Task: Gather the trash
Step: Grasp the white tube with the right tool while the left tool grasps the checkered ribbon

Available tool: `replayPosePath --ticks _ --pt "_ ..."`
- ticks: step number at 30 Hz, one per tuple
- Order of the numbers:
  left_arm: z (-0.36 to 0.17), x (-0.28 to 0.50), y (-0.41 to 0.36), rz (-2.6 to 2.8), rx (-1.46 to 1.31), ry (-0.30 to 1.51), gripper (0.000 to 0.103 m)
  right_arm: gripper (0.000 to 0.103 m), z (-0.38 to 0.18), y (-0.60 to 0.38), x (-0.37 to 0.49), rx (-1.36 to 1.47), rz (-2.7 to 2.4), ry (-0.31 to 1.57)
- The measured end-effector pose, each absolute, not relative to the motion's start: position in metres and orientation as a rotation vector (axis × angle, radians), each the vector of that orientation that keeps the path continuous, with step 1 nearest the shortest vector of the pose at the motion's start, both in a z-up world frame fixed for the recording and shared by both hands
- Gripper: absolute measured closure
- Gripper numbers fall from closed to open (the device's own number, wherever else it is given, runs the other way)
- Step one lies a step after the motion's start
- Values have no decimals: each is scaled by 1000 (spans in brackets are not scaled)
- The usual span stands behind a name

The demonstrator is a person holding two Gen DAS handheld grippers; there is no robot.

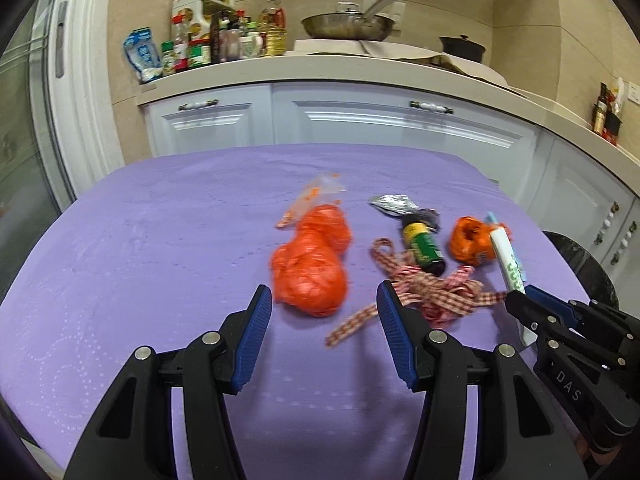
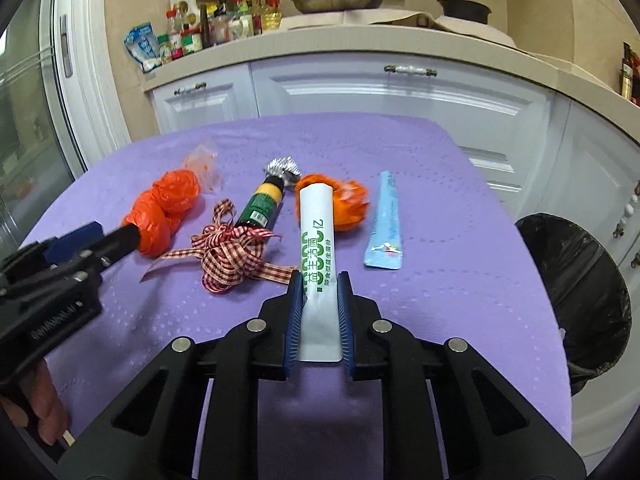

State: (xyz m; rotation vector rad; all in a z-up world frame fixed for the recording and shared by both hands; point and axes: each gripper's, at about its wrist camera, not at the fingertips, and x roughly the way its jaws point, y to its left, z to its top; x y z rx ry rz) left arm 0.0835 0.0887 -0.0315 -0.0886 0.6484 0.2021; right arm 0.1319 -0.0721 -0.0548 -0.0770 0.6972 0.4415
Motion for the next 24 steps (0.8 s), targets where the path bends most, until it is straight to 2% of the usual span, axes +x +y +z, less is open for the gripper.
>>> replayPosePath --ticks 2,6,13,20,24 --pt "-31 86 81 181 -86 649 48 86 -52 -80 132 -60 438 690" --pt "-30 89 65 142 -79 643 39 86 -49 -95 135 -25 433 690" --pt "-31 105 41 103 -38 646 33 86 -50 -116 140 12 403 686" --pt "-40 119 27 93 -16 688 33 86 -51 -135 146 45 377 682" --pt "-45 123 24 95 -19 714 47 86 -54 -141 149 54 376 689"
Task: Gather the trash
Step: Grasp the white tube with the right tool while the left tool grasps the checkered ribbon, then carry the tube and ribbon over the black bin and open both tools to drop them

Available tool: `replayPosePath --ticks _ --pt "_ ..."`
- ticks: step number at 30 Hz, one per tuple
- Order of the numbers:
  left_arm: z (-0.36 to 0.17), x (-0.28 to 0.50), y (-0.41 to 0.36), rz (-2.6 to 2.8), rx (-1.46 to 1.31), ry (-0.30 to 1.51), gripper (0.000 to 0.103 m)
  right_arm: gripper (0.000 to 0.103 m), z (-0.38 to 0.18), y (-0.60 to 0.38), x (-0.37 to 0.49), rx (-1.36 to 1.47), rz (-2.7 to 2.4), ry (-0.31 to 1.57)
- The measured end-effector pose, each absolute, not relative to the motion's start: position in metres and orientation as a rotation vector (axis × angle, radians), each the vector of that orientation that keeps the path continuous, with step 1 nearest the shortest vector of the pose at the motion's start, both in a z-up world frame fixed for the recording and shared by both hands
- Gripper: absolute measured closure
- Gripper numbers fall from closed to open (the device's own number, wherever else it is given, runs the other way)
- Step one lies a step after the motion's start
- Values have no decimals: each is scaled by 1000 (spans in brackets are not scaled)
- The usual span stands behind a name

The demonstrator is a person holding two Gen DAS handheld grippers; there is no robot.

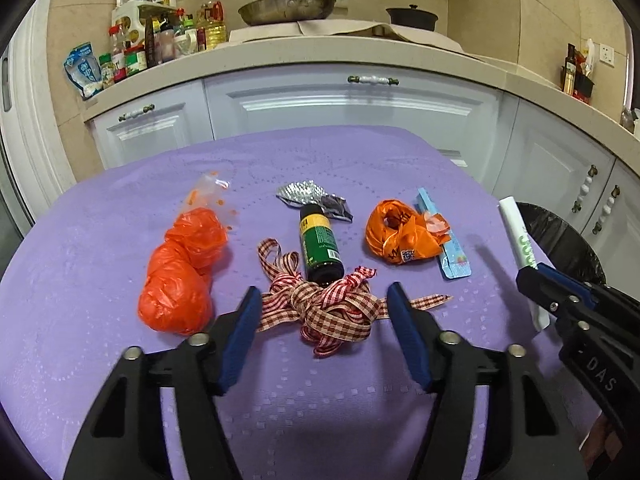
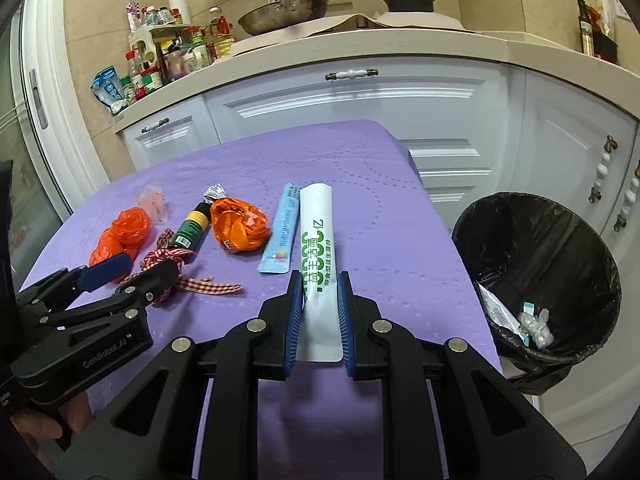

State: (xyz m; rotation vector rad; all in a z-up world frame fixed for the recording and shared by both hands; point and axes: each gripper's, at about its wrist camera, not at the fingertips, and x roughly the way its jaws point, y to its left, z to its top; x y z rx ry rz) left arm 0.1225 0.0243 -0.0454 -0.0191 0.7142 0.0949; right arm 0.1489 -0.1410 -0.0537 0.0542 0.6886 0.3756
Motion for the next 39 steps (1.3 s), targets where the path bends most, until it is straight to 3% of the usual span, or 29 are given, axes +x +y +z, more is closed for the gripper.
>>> replayPosePath --ticks 7,10,25,39 --pt "-49 123 23 79 -8 724 83 86 -55 -145 151 62 377 691" --pt "-47 120 23 83 -6 712 89 86 -55 -145 150 62 375 685" --pt "-12 86 28 112 -14 566 92 86 -32 -151 136 42 349 600" --pt "31 96 -26 -28 30 417 92 86 -1 -205 133 28 216 492"
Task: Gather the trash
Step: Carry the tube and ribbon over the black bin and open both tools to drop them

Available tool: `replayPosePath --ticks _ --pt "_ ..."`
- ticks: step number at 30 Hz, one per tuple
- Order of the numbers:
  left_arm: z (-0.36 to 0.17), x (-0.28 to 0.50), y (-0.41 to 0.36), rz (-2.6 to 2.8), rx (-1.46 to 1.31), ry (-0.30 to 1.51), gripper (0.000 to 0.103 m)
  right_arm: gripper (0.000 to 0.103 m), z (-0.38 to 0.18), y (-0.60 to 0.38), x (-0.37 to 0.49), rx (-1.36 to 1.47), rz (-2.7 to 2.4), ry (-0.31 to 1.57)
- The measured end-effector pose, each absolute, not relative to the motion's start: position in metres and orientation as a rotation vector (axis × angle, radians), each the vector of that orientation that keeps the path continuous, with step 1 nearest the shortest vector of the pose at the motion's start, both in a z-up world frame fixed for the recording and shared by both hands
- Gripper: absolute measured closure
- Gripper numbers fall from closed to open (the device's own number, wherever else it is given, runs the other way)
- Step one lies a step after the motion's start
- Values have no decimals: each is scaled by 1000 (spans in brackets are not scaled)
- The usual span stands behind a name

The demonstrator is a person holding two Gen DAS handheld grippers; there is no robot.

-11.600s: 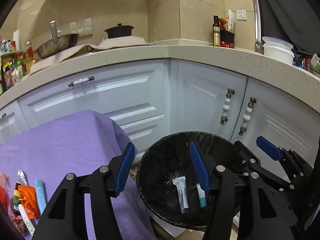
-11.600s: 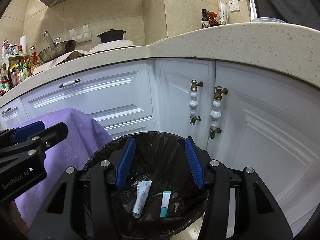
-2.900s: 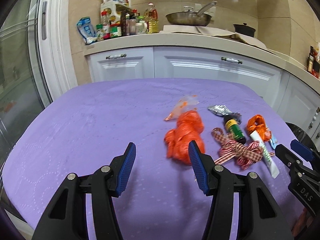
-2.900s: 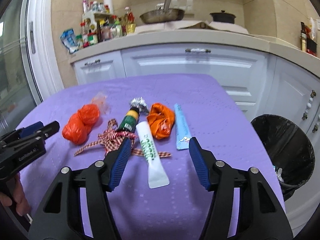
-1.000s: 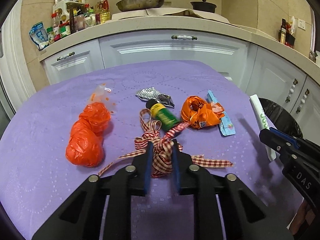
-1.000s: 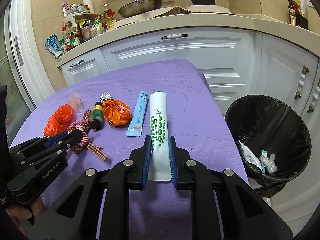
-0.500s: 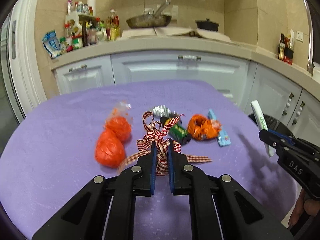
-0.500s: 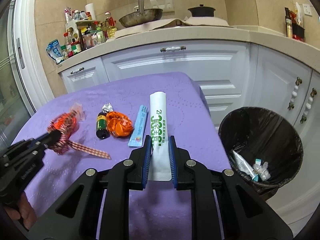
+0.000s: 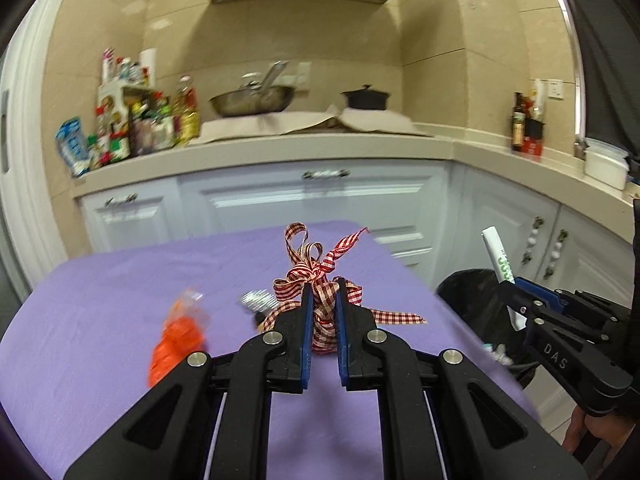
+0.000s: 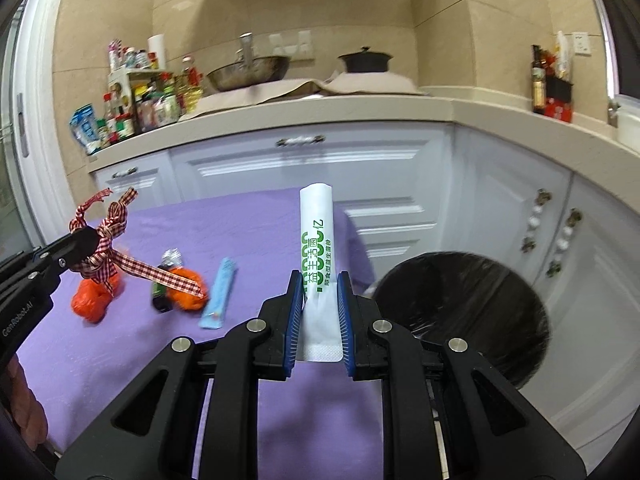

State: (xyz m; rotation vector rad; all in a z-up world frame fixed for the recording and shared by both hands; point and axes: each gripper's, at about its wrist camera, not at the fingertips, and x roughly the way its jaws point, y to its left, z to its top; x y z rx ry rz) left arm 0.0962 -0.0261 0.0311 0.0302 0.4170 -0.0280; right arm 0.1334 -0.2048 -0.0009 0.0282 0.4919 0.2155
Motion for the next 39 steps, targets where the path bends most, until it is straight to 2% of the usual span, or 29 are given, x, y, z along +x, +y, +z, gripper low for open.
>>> replayPosePath --ticks 22,39 --pt "31 151 -160 -256 132 368 92 86 2 -329 173 60 -20 424" --pt "6 190 -204 -296 144 420 92 86 -26 -369 196 88 -82 441"
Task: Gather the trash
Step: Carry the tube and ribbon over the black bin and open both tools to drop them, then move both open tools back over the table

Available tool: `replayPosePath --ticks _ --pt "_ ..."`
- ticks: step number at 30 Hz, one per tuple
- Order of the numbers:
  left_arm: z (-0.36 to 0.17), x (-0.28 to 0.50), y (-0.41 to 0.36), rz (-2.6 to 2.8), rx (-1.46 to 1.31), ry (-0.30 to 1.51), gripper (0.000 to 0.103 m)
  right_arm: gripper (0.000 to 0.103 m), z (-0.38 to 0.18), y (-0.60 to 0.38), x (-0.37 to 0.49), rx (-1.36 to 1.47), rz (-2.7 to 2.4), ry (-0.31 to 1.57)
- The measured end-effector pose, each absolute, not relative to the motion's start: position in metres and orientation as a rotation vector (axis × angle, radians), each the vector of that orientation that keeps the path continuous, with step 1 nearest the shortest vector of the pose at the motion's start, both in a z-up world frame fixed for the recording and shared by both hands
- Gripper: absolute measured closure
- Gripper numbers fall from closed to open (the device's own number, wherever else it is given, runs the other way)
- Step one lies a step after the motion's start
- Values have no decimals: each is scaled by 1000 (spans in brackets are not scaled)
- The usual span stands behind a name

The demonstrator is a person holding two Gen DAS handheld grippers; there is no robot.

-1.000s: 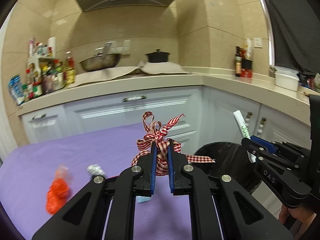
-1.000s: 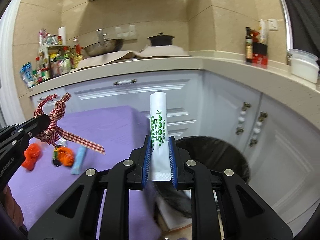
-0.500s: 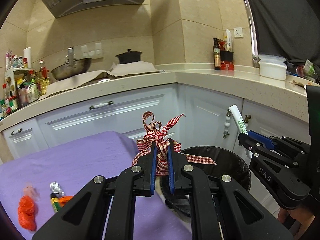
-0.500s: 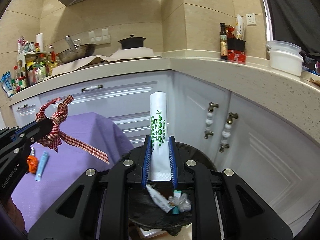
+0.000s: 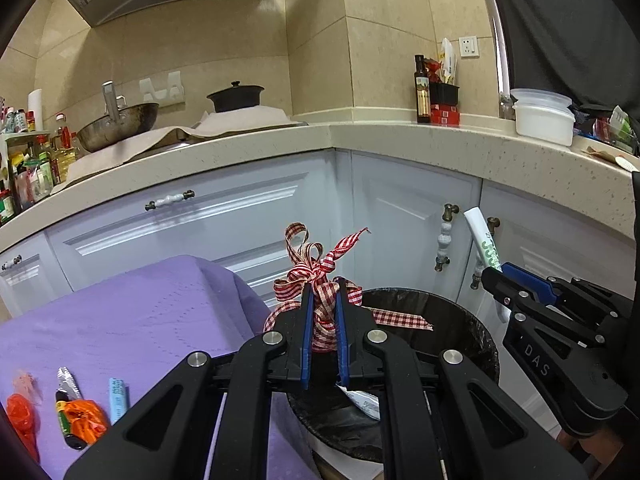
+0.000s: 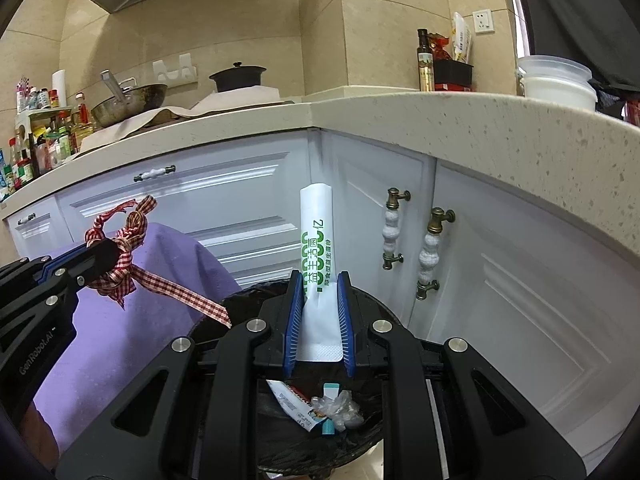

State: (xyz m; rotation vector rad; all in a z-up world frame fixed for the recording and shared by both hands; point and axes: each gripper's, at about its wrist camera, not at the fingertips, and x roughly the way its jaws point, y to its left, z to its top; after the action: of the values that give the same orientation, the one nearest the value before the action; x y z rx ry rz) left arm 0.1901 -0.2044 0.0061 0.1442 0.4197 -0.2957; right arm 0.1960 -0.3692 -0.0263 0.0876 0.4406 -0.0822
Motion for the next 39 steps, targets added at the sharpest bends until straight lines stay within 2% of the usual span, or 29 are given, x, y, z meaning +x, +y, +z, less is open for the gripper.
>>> replayPosePath --ticks 6,8,9,10,14,22,32,39 --pt "0 199 -211 -303 141 423 91 85 -33 -376 203 90 -103 438" --pt "-3 203 -213 -302 141 427 76 70 -36 -379 204 98 -118 427" --pt "-4 205 -214 -298 140 433 71 58 -37 -380 204 103 -128 420" --pt "-4 206 -213 -296 138 434 62 54 -37 -380 203 105 -137 414" --pt "-6 206 -211 -285 132 436 50 54 -39 -383 203 112 -149 412" --pt "1 201 -198 -270 112 431 41 54 -36 -379 199 112 -148 413" --pt "12 183 -153 -196 96 437 38 53 -29 -342 190 134 -73 423" --pt "17 162 -91 -78 87 445 38 53 -23 -286 186 146 43 433"
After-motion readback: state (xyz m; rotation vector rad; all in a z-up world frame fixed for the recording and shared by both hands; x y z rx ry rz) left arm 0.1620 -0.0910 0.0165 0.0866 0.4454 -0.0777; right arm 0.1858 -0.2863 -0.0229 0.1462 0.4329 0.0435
